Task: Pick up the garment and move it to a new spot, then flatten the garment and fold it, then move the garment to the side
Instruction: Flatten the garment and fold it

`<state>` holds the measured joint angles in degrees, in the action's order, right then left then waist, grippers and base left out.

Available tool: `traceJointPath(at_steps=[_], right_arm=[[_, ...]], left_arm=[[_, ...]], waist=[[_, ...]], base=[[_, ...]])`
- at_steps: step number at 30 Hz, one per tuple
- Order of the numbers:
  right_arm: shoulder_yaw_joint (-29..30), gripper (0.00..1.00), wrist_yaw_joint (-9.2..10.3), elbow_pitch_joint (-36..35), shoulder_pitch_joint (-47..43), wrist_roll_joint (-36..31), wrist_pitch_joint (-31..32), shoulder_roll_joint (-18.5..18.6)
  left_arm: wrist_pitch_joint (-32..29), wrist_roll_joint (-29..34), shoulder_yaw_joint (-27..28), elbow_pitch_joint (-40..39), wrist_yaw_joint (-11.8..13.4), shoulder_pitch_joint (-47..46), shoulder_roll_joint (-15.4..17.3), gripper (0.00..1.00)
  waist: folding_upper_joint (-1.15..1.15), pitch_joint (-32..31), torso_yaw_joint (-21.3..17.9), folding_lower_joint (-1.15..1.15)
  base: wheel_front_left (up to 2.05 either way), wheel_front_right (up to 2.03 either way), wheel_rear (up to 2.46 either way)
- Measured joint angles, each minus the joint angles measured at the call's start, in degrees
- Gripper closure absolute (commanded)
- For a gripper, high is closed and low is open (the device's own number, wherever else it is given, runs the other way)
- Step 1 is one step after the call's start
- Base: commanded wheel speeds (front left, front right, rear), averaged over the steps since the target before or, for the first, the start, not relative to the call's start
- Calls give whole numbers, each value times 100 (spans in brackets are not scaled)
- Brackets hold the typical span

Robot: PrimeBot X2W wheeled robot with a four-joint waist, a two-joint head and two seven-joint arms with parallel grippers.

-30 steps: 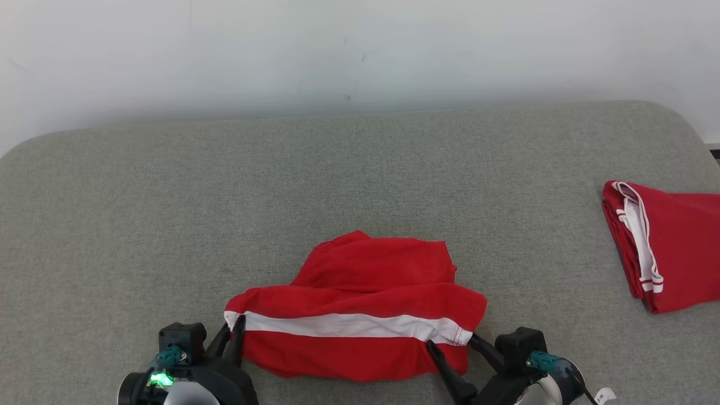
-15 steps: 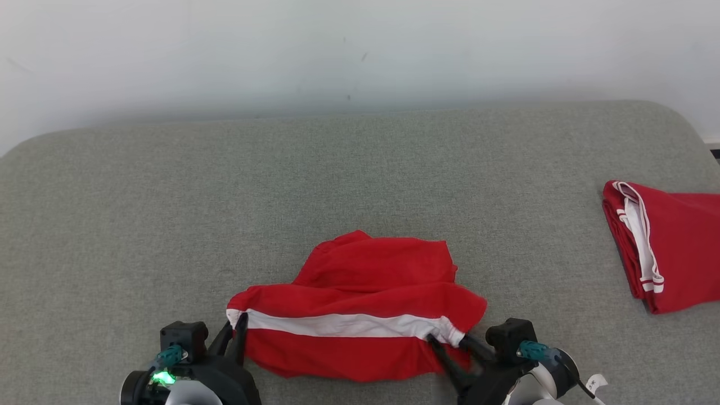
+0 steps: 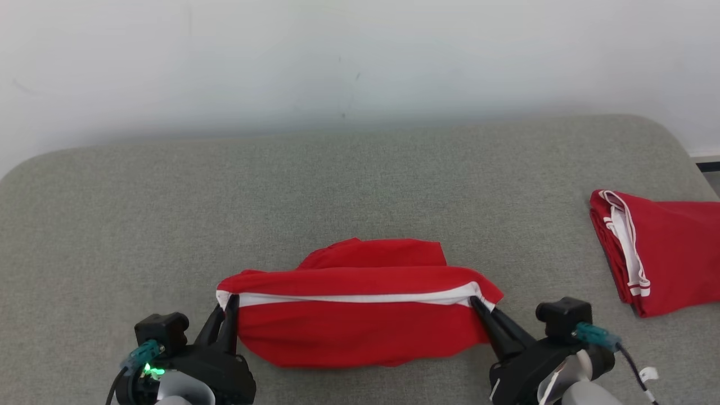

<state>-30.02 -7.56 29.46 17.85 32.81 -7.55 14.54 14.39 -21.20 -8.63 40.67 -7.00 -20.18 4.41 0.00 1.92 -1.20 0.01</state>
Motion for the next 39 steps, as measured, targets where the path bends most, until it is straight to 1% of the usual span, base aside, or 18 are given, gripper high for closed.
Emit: traceJointPath(at_steps=[4,6,8,11,14,16,18,20,23,27,29,31,33,34,35,36,39], right_arm=[[198,100,0,-417,-53,147,60,141],[379,100,0,-632,-67,326,108,154],[474,100,0,-844,-62,497,241,153],[403,100,0,-1088,193,587,571,215],[337,100,0,-1176,803,779,956,186],[357,100,0,-1069,1327,828,1145,141],[392,100,1,-898,1967,948,1312,14],[392,100,1,-684,2688,917,1360,-92],[470,100,1,-291,3777,816,1355,-159],[576,100,1,274,5172,573,1126,-250],[666,100,0,534,5796,449,905,-285],[730,100,0,751,6339,266,630,-292],[812,100,0,959,6784,125,324,-309],[904,100,-5,1113,7141,-104,-75,-334],[959,100,-7,1181,7290,-194,-281,-358],[1021,100,-7,1235,7421,-282,-432,-387],[1134,100,-8,1445,7616,-441,-605,-446]], left_arm=[[19,-214,-7,-381,-11,69,-18,100],[-18,-450,7,-576,-23,76,-44,100],[-157,-736,-13,-749,-49,75,-62,100],[-469,-1171,-65,-995,-49,-19,-70,100],[-829,-1635,-112,-1270,-51,-408,-27,100],[-1057,-1871,-76,-1378,-51,-780,74,100],[-1283,-2181,77,-1471,-49,-1249,147,100],[-1475,-2307,200,-1551,-49,-1801,255,100],[-1753,-2548,434,-1671,53,-2698,376,100],[-2027,-2797,688,-1763,215,-3831,523,100],[-2042,-2844,799,-1823,305,-4302,576,100],[-1938,-2867,899,-1868,344,-4735,590,100],[-1782,-2888,987,-1901,343,-5113,595,100],[-1619,-2981,1112,-1900,291,-5420,572,100],[-1527,-3116,1188,-1895,276,-5556,524,100],[-1454,-3198,1238,-1891,236,-5679,489,100],[-1300,-3250,1250,-1852,109,-5868,457,100]], waist=[[0,-94,-24,0],[0,-140,-26,0],[0,-168,-39,0],[0,-145,-77,0],[0,-32,-119,0],[0,91,-149,0],[0,255,-182,-1],[0,451,-217,-1],[0,814,-278,-1],[-1,1385,-363,-3],[-1,1682,-400,-3],[-1,1974,-433,-3],[-1,2262,-464,-3],[-1,2532,-492,-3],[-2,2656,-506,-4],[-2,2775,-520,-4],[-2,3077,-556,-3]], base=[[0,0,0],[0,0,0],[0,0,0],[0,0,0],[0,0,0],[0,0,0],[0,0,0],[0,0,0],[0,0,0],[0,0,0],[0,0,0],[0,0,0],[0,0,0],[0,0,0],[0,0,0],[0,0,0],[0,0,0]])
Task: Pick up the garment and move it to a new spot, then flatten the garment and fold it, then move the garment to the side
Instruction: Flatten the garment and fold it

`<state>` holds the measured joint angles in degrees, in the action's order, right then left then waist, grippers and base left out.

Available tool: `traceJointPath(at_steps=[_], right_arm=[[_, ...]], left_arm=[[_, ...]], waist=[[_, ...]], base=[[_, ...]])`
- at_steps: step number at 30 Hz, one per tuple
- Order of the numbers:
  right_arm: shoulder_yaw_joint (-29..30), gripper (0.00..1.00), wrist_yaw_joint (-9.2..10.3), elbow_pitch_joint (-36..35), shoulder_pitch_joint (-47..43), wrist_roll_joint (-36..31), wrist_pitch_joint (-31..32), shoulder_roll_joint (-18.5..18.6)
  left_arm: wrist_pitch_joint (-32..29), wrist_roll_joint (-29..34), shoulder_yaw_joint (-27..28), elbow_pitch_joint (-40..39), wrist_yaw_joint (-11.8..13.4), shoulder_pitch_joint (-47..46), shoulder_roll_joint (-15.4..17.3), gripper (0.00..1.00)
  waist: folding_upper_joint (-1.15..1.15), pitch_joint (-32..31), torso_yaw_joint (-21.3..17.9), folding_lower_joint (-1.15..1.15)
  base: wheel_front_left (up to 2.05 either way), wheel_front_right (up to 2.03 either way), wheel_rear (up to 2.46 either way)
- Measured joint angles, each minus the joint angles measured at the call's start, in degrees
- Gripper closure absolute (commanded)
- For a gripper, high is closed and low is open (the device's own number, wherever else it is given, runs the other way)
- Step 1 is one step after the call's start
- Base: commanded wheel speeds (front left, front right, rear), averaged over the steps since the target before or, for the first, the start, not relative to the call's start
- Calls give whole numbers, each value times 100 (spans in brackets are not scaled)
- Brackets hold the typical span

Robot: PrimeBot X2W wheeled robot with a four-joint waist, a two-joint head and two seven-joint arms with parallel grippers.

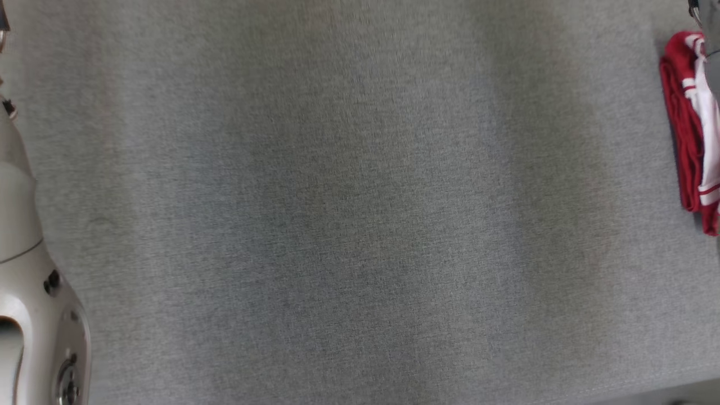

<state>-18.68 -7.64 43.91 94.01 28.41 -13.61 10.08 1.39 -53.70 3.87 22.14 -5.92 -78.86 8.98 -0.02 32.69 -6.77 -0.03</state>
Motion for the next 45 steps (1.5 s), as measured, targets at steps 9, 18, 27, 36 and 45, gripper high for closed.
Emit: traceJointPath(at_steps=[9,18,27,36,45], right_arm=[[-821,100,3,281,-763,88,-82,2],[-1893,100,7,-353,-1887,856,220,661],[-2579,100,8,-1780,-3706,1782,1166,1705],[-2465,100,8,-3218,-5681,2472,2884,2557],[-1644,100,8,-4228,-7825,2637,4186,2997]], left_arm=[[250,-433,-158,299,-133,902,-47,100],[368,-1047,-755,-312,-157,2468,115,100],[628,-589,-2053,-463,-158,4315,637,100],[903,-900,-2364,-437,-158,6017,623,100],[971,-713,-2715,-531,-30,7313,680,100]], waist=[[0,378,-131,1],[1,25,-148,3],[2,-802,-66,4],[3,-1767,11,5],[3,-2528,114,5]], base=[[0,0,0],[0,0,0],[0,0,0],[0,0,0],[0,0,0]])
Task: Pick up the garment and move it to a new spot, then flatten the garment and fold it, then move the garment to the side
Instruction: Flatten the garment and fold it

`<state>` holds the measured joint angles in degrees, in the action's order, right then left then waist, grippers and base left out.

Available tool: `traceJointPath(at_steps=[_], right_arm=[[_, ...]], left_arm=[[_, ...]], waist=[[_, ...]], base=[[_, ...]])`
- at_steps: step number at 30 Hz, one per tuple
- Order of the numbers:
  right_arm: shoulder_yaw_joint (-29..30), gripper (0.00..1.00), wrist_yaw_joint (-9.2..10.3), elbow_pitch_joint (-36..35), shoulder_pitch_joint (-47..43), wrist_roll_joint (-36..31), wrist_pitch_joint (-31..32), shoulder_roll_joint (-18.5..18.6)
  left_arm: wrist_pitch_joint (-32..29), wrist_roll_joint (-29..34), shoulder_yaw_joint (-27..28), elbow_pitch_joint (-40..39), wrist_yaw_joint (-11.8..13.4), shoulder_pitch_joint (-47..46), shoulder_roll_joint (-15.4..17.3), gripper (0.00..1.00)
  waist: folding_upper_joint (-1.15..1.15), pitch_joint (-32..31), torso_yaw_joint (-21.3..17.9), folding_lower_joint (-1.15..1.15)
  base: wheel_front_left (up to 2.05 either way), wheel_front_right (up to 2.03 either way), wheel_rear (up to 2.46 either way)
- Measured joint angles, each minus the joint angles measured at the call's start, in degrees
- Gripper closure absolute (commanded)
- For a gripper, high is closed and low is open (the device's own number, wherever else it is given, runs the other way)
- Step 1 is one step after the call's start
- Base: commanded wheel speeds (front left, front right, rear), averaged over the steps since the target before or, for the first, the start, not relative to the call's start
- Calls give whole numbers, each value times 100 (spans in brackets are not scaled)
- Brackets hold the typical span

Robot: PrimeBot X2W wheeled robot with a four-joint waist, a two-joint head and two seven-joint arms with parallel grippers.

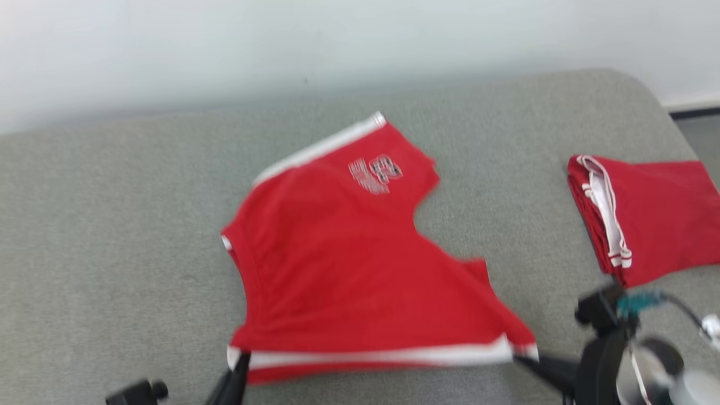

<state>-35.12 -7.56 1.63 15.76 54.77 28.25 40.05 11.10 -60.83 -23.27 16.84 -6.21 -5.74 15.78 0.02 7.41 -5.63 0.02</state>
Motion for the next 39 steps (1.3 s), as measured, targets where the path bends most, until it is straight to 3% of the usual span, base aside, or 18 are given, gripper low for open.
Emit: traceJointPath(at_steps=[9,15,23,39], right_arm=[[1020,100,0,-1040,-1835,-51,1443,121],[1770,100,0,-1547,-1900,-592,1678,-179],[1591,100,0,-1227,-576,-967,1701,-375],[331,100,0,1117,2525,-1612,653,-335]], left_arm=[[-250,242,-405,-587,234,795,249,100],[-353,257,-427,-962,400,912,277,100],[-378,216,-437,-932,420,211,-104,100],[-324,488,-426,-44,494,-1774,-730,100]], waist=[[-1,-328,206,-1],[-1,-339,304,-1],[-2,-194,464,-2],[-2,531,961,-3]], base=[[0,0,0],[0,0,0],[0,0,0],[0,0,0]])
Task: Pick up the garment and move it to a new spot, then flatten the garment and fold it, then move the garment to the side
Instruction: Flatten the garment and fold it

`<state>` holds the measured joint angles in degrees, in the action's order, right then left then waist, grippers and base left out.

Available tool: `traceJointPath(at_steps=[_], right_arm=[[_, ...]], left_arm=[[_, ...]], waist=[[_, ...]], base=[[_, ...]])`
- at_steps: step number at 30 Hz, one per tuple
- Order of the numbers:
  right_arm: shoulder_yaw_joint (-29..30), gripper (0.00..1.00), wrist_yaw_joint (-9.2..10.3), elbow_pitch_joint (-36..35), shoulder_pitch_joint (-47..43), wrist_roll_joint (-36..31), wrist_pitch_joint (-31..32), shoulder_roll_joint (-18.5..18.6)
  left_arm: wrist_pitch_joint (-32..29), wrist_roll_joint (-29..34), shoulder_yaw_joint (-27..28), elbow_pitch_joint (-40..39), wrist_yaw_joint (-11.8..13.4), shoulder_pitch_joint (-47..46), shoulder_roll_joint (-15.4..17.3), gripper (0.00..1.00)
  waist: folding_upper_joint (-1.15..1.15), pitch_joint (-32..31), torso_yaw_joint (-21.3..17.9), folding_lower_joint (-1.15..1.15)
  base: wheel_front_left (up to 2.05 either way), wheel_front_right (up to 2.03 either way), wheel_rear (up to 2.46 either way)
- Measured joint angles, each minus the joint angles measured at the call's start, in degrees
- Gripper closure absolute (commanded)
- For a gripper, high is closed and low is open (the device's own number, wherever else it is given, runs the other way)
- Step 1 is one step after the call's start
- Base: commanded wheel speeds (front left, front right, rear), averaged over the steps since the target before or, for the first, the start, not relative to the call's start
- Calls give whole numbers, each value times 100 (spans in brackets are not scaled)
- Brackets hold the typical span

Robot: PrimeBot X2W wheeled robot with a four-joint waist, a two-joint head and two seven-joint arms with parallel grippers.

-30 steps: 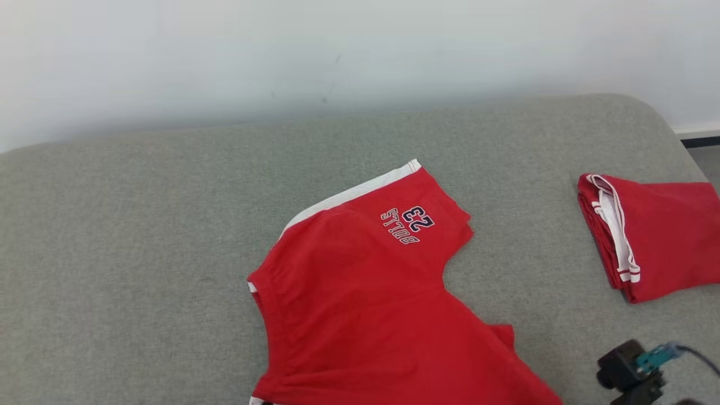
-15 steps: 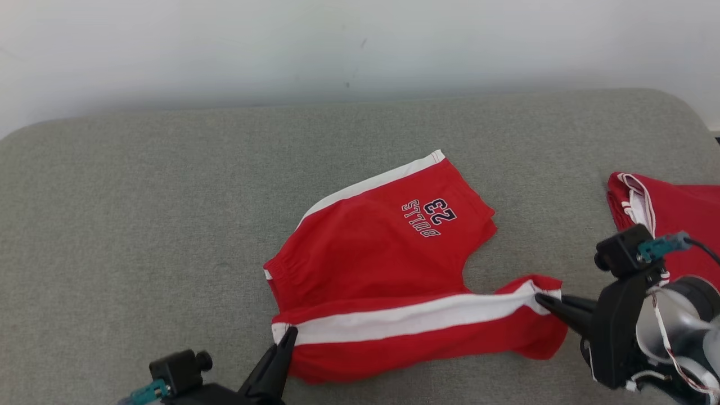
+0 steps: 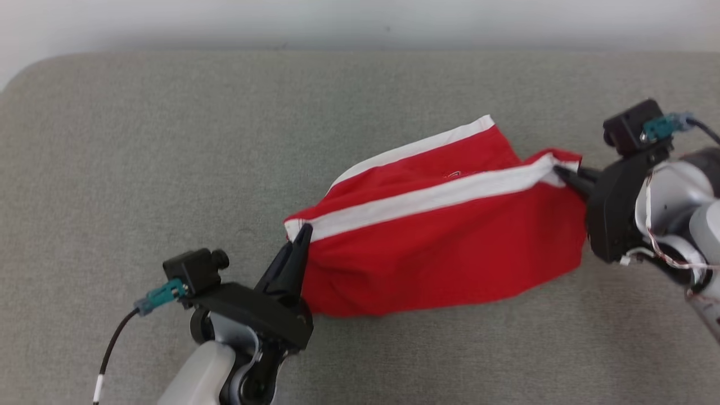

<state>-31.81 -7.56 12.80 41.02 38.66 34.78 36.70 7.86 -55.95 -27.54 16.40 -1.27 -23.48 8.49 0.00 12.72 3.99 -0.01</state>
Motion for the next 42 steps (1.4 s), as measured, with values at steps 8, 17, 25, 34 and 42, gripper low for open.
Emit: traceJointPath(at_steps=[8,17,25,34,42], right_arm=[[-877,100,0,1138,1229,-301,-882,-49],[-1333,100,0,2105,1917,-294,-1455,-271],[-1703,0,0,2760,2313,-145,-1916,-541],[-2051,0,0,3092,2364,428,-2096,-702],[-2071,0,0,3193,2004,1024,-2267,-619]], left_arm=[[236,87,-32,479,88,-697,-334,100],[382,42,-137,853,129,-1034,-493,100],[537,18,-188,1093,167,-1289,-536,0],[684,221,-123,1239,65,-1338,-541,0],[712,1523,1099,443,30,-521,-483,0]], waist=[[-1,464,272,0],[-1,742,519,0],[-1,884,642,1],[0,709,570,1],[0,337,500,2]], base=[[0,0,0],[0,0,0],[0,0,0],[0,0,0],[0,0,0]])
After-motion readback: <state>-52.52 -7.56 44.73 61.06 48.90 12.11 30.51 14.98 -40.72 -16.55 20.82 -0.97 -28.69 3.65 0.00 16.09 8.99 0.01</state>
